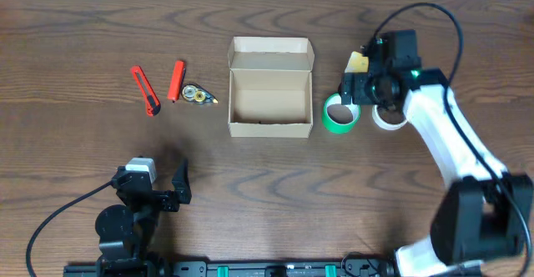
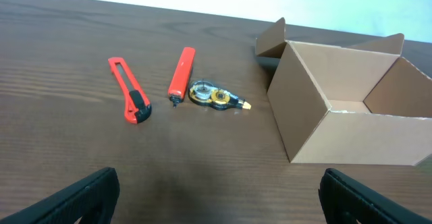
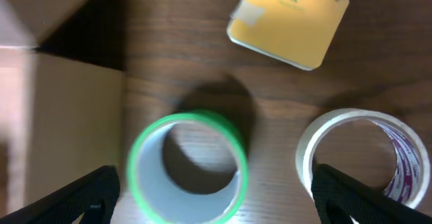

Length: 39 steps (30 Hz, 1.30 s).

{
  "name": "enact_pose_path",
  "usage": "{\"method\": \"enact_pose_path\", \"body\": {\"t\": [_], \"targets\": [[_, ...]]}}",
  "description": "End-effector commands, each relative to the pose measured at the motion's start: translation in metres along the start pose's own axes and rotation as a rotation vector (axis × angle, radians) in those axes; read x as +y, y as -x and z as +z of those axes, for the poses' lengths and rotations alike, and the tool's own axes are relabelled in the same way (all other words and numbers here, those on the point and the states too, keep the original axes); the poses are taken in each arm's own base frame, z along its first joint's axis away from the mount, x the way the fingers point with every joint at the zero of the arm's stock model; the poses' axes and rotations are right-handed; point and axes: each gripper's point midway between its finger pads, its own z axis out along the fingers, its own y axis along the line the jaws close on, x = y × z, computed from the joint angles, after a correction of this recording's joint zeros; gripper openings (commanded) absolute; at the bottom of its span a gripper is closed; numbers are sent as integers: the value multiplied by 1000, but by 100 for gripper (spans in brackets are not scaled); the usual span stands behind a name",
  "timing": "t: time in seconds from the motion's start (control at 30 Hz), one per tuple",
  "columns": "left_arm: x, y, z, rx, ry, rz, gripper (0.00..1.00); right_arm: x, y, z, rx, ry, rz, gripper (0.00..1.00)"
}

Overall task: Pack container
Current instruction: 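Reach the right gripper to the green tape roll and grasp it, then carry the green tape roll with the right gripper into the box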

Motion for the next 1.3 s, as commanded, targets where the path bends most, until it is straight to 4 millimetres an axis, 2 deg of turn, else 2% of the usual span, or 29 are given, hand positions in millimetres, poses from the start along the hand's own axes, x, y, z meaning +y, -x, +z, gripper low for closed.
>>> {"method": "enact_pose_path", "body": {"t": [0.0, 0.1, 0.23, 0.33, 0.37, 0.47, 0.5, 0.57, 0.6, 0.63, 0.67, 0.77, 0.9, 0.97, 1.07, 1.17, 1.27], "targets": [[2, -9, 3, 17, 5, 8, 95, -11, -5, 18, 55, -48, -26, 93], [2, -9, 3, 17, 5, 8, 95, -13, -17, 36, 116, -54, -25, 89], [2, -9, 3, 17, 4, 9, 95, -15, -27, 49, 160, -57, -34, 86], [2, -9, 3, 17, 4, 8, 95, -17, -32, 60, 183, -69, -38, 79], [2, -9, 3, 17, 4, 9, 95, -17, -34, 63, 191, -69, -39, 73], [2, -9, 3, 17, 4, 8, 96, -17, -39, 70, 211, -70, -40, 47], [2, -9, 3, 17, 4, 8, 95, -17, -40, 71, 216, -70, -40, 36], [2, -9, 3, 17, 4, 8, 95, -17, -40, 71, 215, -71, -40, 6], [2, -9, 3, 17, 4, 9, 95, -16, -38, 69, 211, -70, -38, 1], [2, -9, 3, 18, 4, 8, 95, -14, -36, 66, 210, -69, -40, 1], [2, -9, 3, 17, 5, 8, 95, -12, -33, 62, 207, -67, -41, 1], [2, -9, 3, 17, 4, 9, 95, 6, -4, 33, 147, -56, -61, 1], [2, -9, 3, 17, 4, 9, 95, 38, 51, -23, -11, -67, -129, 1], [2, -9, 3, 17, 4, 8, 95, 60, 79, -55, -111, -80, -168, 1], [2, -9, 3, 17, 5, 8, 95, 99, 105, -90, -223, -50, -226, 1], [2, -9, 3, 17, 4, 8, 95, 144, 116, -103, -313, 14, -283, 1], [2, -9, 3, 17, 4, 9, 95, 178, 110, -96, -326, 57, -286, 1]]}}
